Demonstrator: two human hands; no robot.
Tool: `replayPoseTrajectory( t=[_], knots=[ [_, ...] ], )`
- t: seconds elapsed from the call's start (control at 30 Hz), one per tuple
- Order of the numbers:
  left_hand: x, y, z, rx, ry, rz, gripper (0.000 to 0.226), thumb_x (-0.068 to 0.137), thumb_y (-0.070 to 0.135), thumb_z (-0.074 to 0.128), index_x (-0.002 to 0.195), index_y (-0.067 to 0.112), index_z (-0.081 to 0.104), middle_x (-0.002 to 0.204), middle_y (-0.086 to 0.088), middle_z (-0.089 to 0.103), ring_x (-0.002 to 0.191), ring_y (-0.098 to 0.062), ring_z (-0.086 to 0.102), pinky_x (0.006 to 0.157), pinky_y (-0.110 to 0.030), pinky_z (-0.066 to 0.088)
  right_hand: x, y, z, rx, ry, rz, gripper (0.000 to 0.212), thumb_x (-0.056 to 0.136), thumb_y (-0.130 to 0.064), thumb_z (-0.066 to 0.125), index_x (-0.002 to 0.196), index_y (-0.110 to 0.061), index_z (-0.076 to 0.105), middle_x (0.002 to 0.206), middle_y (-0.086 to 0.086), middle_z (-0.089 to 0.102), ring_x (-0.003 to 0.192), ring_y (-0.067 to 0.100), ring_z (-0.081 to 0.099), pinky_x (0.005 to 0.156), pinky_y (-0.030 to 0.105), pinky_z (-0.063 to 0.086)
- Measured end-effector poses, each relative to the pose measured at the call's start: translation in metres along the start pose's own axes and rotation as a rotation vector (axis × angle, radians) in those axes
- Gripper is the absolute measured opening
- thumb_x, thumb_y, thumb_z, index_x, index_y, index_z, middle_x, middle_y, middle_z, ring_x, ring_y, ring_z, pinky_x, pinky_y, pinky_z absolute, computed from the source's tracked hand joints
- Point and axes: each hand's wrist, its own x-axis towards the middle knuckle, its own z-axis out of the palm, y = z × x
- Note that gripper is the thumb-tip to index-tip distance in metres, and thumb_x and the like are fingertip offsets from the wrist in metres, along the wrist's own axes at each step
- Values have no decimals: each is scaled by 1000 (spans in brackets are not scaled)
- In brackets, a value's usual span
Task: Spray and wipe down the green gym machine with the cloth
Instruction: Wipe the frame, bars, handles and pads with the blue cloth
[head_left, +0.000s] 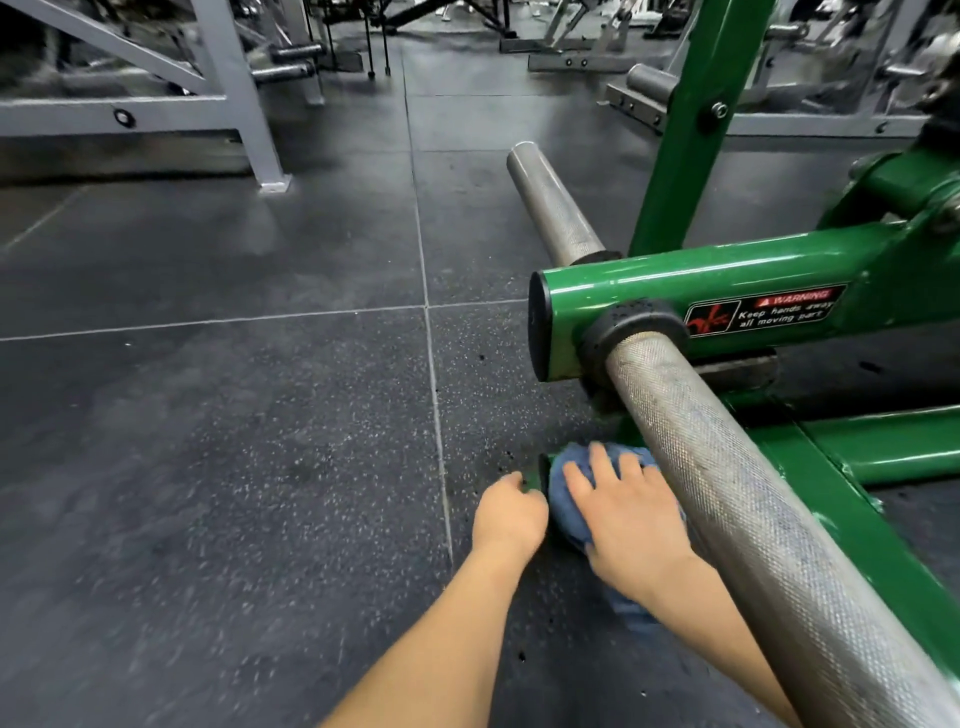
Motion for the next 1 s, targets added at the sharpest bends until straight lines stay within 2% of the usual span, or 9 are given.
replayPoseTrajectory(
  t=[0.1,0.23,0.37,0.43,0.53,0.63,0.73,0.87,1.0],
  knots=[
    [7,-1,7,-108,14,-12,48,97,9,38,145,9,42,147,-7,44,134,-21,42,102,-21,31,13,-10,13,-132,-54,-38,87,7,-29,89,92,-11,76,104,25,68,83,42,65,68,45,54],
    [17,-10,20,-226,-61,-64,35,90,5,40,115,5,65,105,-14,67,94,-29,61,80,-33,47,21,-9,25,-306,101,-98,57,35,-24,87,88,-7,77,101,23,70,92,43,55,80,47,36],
    [34,-15,24,-463,81,-179,33,93,15,43,114,6,66,121,-15,65,116,-30,58,102,-40,45,26,-7,12,-374,319,-163,4,60,-32,71,58,-29,72,87,-4,75,86,18,67,97,40,38],
    [32,-9,21,-548,183,-164,33,97,16,42,115,0,64,122,-18,63,117,-32,57,102,-37,43,28,-7,14,-338,319,-172,17,66,-28,58,61,-33,74,88,-9,75,89,14,67,99,36,37],
    [27,-7,20,-648,281,-110,37,102,18,37,124,-5,55,125,-24,59,118,-37,55,101,-41,45,39,-13,18,-344,267,-382,48,64,-24,63,110,-15,73,123,12,65,109,32,64,98,45,41],
    [31,-8,20,-656,287,-135,36,101,16,37,132,5,53,130,-13,57,121,-30,53,104,-37,40,60,-28,8,-441,-63,-340,72,91,-33,53,152,-9,22,158,16,16,144,37,16,116,56,16],
    [29,-10,20,-684,167,-192,32,103,21,35,103,9,65,109,-8,66,108,-25,57,95,-32,43,74,-44,4,-636,-244,-406,67,95,-36,46,151,-8,22,154,14,26,144,33,17,117,54,11],
    [25,-21,14,-587,36,-256,45,102,39,37,123,8,62,127,-13,62,115,-27,58,104,-40,44,61,-47,11,-731,-199,-528,60,95,-35,49,147,-9,33,148,14,36,136,31,29,114,48,21],
    [26,-21,6,-434,-10,-291,56,97,55,33,102,9,65,115,-15,65,106,-32,61,92,-44,52,34,-35,0,-534,-214,-518,62,86,-35,64,139,-12,42,135,9,46,126,28,39,103,45,30]
  ],
)
